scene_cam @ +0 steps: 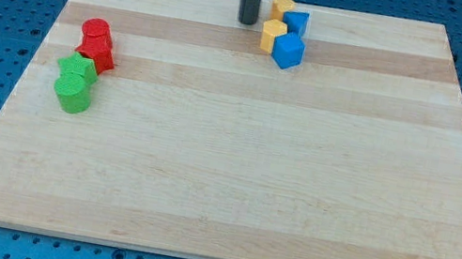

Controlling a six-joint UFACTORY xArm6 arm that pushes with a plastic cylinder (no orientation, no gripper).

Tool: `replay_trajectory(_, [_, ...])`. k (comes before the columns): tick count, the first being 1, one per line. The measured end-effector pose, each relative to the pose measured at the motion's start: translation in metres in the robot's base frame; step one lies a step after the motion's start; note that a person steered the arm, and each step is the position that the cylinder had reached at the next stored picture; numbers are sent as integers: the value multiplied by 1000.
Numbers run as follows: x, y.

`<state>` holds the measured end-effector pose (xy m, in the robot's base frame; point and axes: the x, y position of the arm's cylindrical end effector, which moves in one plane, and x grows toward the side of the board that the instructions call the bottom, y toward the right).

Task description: Push the blue cube close to the blue triangle

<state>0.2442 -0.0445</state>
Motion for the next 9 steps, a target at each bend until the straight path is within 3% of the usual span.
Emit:
replay_trajectory(1, [35, -29])
replay_trajectory(2, [109, -11])
replay_trajectory(3, [138, 65])
replay_trajectory(4, [111, 100])
replay_trajectory(6, [67, 99])
replay_trajectory(9, [63, 88])
